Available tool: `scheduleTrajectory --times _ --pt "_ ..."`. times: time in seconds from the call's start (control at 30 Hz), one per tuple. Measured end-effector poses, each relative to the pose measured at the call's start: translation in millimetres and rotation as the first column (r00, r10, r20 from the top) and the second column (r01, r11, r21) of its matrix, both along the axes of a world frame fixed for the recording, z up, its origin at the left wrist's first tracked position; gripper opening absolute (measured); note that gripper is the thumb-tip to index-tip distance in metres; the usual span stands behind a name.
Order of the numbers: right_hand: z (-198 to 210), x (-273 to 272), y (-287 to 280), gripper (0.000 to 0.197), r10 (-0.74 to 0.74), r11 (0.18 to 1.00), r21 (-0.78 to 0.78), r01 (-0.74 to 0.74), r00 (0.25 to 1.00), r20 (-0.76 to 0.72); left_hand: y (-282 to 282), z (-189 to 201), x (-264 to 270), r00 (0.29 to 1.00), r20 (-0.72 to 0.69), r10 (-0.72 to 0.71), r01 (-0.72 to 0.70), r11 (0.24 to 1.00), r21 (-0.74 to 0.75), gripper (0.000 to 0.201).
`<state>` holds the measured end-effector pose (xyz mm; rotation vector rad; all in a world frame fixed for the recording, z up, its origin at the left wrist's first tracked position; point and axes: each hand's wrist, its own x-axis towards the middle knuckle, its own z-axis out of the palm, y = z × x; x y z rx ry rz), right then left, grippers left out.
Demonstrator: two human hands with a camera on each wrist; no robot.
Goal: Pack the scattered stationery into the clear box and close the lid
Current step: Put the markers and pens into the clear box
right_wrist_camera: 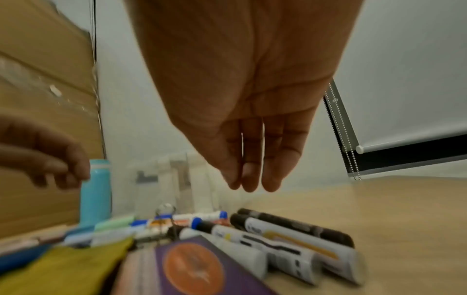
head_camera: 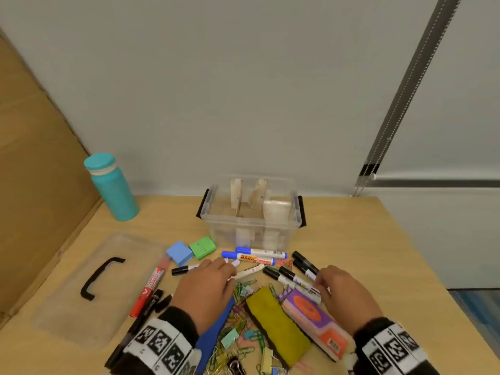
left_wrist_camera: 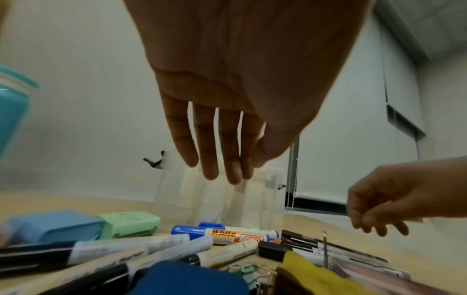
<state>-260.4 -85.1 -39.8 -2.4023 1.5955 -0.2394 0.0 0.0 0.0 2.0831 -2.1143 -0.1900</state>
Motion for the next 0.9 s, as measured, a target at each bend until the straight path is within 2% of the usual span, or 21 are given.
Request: scheduleTrajectory --times 0.1,0.2,0.27,0.33,0.43,0.5,0.57,0.7,0.77,0.9 --pt "-15.8 3.3 -11.3 0.021 -0.031 0.998 0.058 0.040 0.989 -0.145 -18.8 -9.8 -8.4 0.994 0.105 -0.016 0.015 1.000 0.014 0.031" --pt "-24.9 11.5 -12.9 0.028 -0.018 0.989 0.142 0.051 0.974 -0.224 -38.5 -18.7 -5.2 0.970 0.242 0.002 -0.057 0.974 0.220 0.033" --pt "-27.5 12.2 -16.3 0.030 -0.024 0.986 0.152 0.062 0.971 -0.240 -47.3 -24.4 -0.7 0.953 0.301 0.006 -0.114 0.932 0.343 0.036" --pt "-26.7 12.3 -18.2 0.031 -0.029 0.984 0.161 0.071 0.968 -0.250 -52.3 -28.7 -1.0 0.936 0.351 -0.013 -0.139 0.904 0.405 0.039" --pt "-22.3 12.3 -20.3 0.032 -0.045 0.983 0.164 0.087 0.969 -0.244 -60.2 -34.3 -2.3 0.913 0.406 -0.026 -0.168 0.885 0.434 0.048" --pt "-18.7 11.3 -21.2 0.023 -0.099 0.974 0.188 0.130 0.982 -0.162 -63.7 -37.4 -3.6 0.903 0.429 -0.034 -0.171 0.886 0.431 0.055" --pt "-14.5 9.5 -20.5 0.008 -0.150 0.962 0.228 0.152 0.988 -0.027 -64.7 -40.3 -3.3 0.901 0.433 -0.022 -0.183 0.886 0.426 0.055" --pt "-11.9 3.1 -16.9 0.010 -0.153 0.942 0.325 0.088 0.972 0.179 -59.9 -36.4 6.9 0.933 0.350 0.085 -0.221 0.902 0.371 0.033" --pt "-14.6 0.5 -16.2 0.009 -0.133 0.930 0.363 0.058 0.974 0.183 -54.6 -30.9 17.3 0.943 0.295 0.153 -0.254 0.905 0.342 0.030" --pt "-22.6 2.3 -15.9 0.013 -0.069 0.893 0.448 0.040 0.997 0.047 -47.2 -29.4 38.0 0.937 0.263 0.229 -0.306 0.901 0.307 0.024"
